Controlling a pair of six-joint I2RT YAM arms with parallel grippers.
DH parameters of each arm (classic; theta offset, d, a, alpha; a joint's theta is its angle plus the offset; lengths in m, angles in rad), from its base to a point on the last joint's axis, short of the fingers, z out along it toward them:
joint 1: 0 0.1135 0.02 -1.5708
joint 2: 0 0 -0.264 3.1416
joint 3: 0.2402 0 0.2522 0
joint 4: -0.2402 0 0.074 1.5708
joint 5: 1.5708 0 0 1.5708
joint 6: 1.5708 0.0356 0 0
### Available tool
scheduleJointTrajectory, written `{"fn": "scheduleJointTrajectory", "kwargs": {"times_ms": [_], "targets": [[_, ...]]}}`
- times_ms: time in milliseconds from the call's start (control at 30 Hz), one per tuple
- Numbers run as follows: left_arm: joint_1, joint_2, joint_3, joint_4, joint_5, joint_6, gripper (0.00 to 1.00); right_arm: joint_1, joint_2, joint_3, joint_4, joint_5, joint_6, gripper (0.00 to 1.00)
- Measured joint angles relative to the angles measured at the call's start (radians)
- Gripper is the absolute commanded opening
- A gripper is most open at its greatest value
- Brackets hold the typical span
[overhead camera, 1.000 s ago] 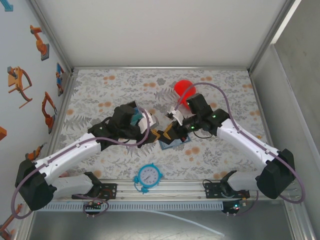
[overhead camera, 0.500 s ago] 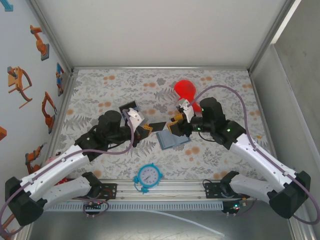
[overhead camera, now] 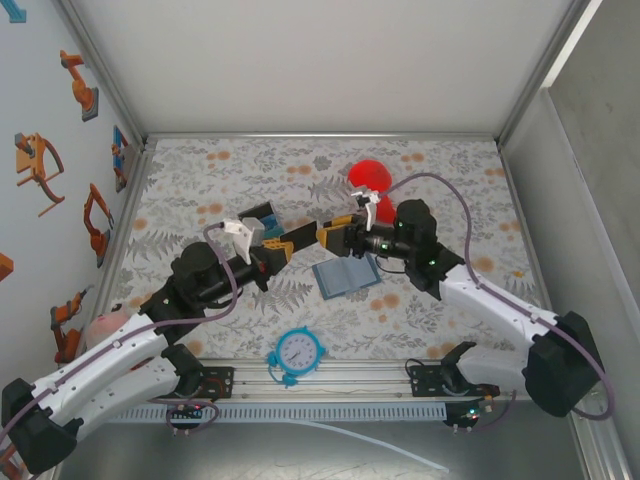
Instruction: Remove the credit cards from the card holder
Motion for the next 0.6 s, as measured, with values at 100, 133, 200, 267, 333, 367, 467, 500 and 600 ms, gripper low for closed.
{"fn": "scheduleJointTrajectory", "kwargs": {"times_ms": [100, 133, 200, 267, 333, 367, 467, 500, 600], "targets": [[0.0, 0.008, -0.008, 0.059, 0.013, -0.033, 0.0, 0.0, 0.043, 0.0, 0.088, -0.054, 0.043, 0.43], [0.0, 0.013, -0.01, 0.076, 0.019, -0.042, 0.0, 0.0, 0.052, 0.0, 0.108, -0.068, 0.054, 0.41], [0.0, 0.022, -0.012, 0.099, 0.029, -0.055, 0.0, 0.0, 0.06, 0.0, 0.143, -0.092, 0.069, 0.34], [0.0, 0.031, -0.013, 0.116, 0.038, -0.065, 0.0, 0.0, 0.06, 0.0, 0.175, -0.114, 0.08, 0.2], [0.0, 0.033, -0.013, 0.129, 0.042, -0.072, 0.0, -0.002, 0.058, -0.001, 0.199, -0.129, 0.084, 0.05], [0.002, 0.034, -0.014, 0.132, 0.038, -0.076, 0.02, -0.002, 0.056, -0.002, 0.209, -0.14, 0.082, 0.0], [0.006, 0.034, -0.016, 0.145, 0.042, -0.087, 0.2, -0.002, 0.039, -0.008, 0.225, -0.153, 0.072, 0.0], [0.006, 0.033, -0.016, 0.145, 0.042, -0.09, 0.28, -0.003, 0.034, -0.011, 0.229, -0.159, 0.071, 0.0], [0.006, 0.032, -0.009, 0.103, 0.043, -0.07, 0.49, 0.0, 0.01, -0.013, 0.211, -0.164, 0.046, 0.0]]}}
